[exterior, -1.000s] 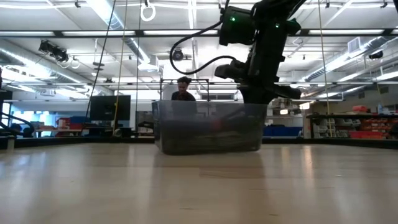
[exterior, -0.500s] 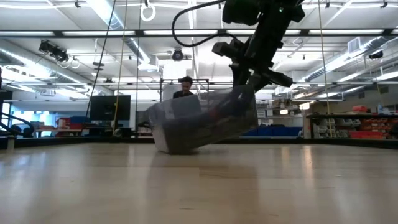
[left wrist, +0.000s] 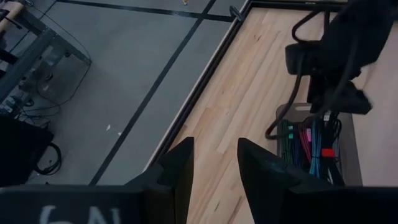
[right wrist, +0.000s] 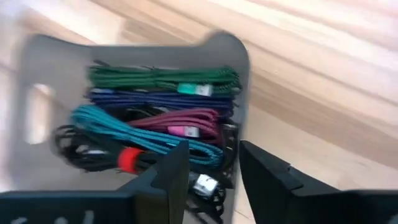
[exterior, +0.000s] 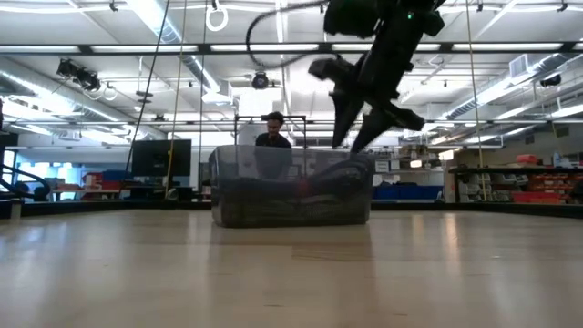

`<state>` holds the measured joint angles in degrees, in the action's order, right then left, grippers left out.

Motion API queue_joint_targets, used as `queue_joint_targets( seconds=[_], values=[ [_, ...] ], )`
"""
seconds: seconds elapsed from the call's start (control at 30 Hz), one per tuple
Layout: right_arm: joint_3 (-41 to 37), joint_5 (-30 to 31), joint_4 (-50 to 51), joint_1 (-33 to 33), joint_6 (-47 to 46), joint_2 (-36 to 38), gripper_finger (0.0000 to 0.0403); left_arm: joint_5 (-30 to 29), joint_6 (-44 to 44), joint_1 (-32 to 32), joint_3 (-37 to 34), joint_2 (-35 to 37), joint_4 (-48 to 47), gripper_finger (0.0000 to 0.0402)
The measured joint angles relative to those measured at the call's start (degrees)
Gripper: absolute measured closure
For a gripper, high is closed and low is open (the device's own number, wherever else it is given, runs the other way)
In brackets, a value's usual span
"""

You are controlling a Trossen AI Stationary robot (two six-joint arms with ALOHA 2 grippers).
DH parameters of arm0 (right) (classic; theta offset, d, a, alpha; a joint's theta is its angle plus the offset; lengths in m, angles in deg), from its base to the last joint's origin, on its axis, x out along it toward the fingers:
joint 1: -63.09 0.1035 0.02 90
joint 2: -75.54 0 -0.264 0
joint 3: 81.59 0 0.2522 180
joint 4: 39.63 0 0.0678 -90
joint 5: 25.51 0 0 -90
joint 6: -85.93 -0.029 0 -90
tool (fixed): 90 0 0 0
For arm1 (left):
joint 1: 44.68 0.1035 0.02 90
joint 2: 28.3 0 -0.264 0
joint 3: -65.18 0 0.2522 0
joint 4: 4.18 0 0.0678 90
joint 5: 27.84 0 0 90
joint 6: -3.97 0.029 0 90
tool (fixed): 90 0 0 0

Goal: Pick and place USB-C Cables
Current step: Adjust the black bin

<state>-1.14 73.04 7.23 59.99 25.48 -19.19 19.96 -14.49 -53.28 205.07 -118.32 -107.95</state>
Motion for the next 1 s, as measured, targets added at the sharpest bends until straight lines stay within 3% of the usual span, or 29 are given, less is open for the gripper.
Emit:
queue_joint_targets(
  seconds=[0.3,0.47,0.6,0.73,0.83,0.9,1.0],
  values=[
    [0.1,-1.3,-3.0,-1.3,14.6,11.0,0.025,0.2,-2.8,0.5,0.0,0.0,0.0,0.0271],
    [0.0,-8.8,5.5,-4.9,23.2,13.9,0.0289,2.7,-7.4,2.8,-2.5,0.1,0.6,0.0271],
    [0.0,-10.1,7.1,-6.5,28.2,15.7,0.0384,3.0,-10.9,6.2,-11.7,-0.1,2.4,0.0273],
    [0.0,-10.1,6.2,-7.1,32.1,17.9,0.0398,4.9,-10.4,10.2,-26.5,-0.2,14.6,0.0304],
    [0.0,-10.1,6.7,-7.2,33.6,19.8,0.0399,9.3,-8.0,12.9,-36.5,-0.2,27.8,0.0358],
    [-0.1,-8.9,7.0,-7.2,35.1,21.8,0.04,11.8,-7.7,14.6,-41.3,-0.2,33.7,0.0389],
    [-0.1,-7.5,6.6,-6.9,36.5,26.5,0.04,13.8,-8.4,17.2,-46.3,-0.2,37.1,0.0396]
  ],
)
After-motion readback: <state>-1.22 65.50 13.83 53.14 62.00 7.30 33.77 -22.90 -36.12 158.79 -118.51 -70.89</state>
